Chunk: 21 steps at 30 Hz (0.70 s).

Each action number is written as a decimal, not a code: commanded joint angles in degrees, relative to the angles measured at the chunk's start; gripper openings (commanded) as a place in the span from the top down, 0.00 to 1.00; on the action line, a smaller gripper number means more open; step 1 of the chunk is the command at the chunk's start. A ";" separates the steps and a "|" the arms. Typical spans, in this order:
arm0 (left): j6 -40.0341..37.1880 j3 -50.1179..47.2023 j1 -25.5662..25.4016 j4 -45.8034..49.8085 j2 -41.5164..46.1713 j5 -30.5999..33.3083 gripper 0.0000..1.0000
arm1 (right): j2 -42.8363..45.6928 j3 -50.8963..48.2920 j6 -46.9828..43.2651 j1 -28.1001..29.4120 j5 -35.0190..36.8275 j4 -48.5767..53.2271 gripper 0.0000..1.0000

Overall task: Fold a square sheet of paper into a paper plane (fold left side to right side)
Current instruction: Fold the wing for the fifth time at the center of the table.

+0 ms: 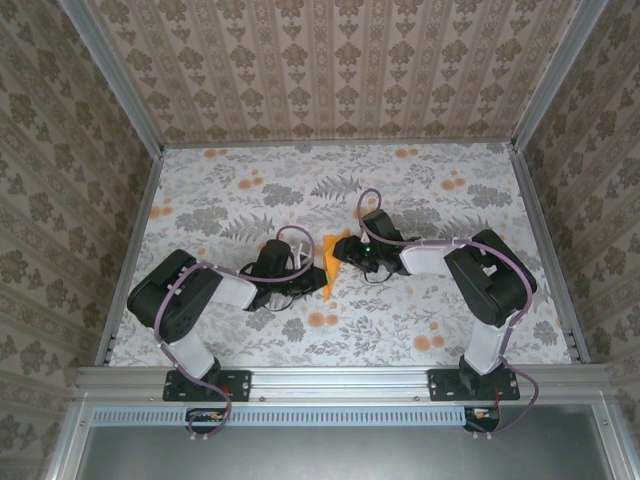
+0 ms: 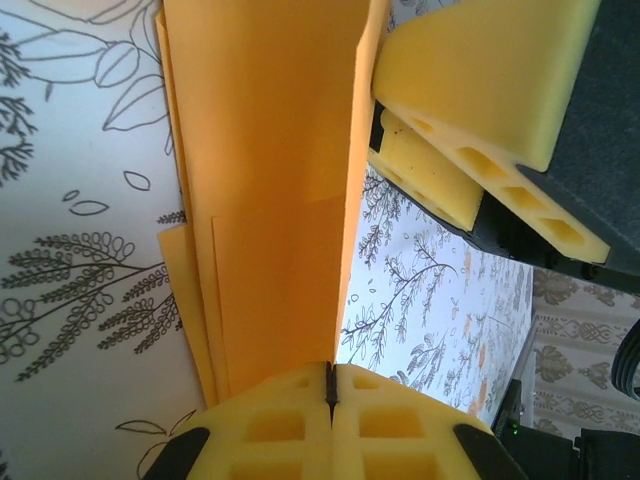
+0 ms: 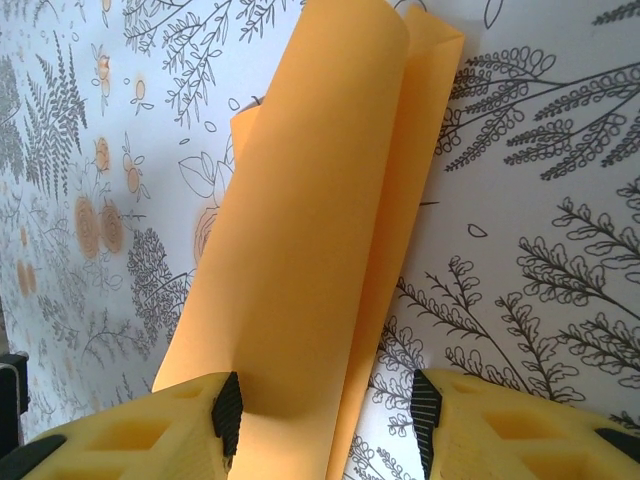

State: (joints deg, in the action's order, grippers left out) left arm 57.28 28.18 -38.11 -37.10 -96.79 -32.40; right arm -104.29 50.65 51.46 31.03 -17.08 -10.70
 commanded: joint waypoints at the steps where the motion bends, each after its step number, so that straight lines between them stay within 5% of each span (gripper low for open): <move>1: 0.47 0.00 0.62 -1.14 0.45 -0.68 0.90 | -2.66 0.55 0.44 0.44 1.77 5.22 0.49; 13: -2.09 3.57 2.75 4.03 2.59 -0.89 0.61 | -2.95 0.74 0.30 0.44 1.61 5.16 0.49; 21: -2.46 6.96 3.17 3.62 -1.88 -1.89 0.58 | -3.04 0.92 0.11 0.43 1.60 5.43 0.49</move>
State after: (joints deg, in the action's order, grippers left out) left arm 56.51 33.78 -35.48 -33.85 -96.90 -33.21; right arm -104.60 51.44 51.44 31.03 -16.93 -9.39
